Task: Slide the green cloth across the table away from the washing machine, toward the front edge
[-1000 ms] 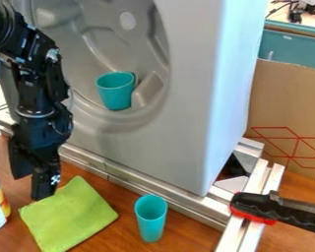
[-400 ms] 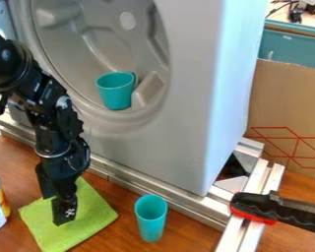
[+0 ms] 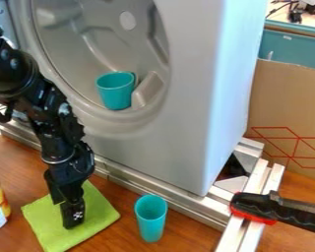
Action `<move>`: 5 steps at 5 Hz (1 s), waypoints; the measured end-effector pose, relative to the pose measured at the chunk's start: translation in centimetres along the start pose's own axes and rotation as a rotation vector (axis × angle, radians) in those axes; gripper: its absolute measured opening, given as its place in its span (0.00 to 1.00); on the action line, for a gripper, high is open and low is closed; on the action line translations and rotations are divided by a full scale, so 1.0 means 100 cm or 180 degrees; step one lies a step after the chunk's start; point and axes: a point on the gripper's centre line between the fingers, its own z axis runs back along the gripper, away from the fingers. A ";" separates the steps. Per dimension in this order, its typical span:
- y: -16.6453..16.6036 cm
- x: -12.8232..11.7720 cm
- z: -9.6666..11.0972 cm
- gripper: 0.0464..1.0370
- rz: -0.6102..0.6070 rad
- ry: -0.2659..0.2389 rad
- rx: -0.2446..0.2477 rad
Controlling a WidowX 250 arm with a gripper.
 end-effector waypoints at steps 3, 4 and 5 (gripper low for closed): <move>-0.033 -0.025 -0.002 0.96 -0.0289 0.0450 -0.0200; -0.050 -0.012 -0.002 0.96 -0.0287 0.0378 -0.0343; -0.062 -0.001 -0.003 0.96 -0.0271 0.0361 -0.0466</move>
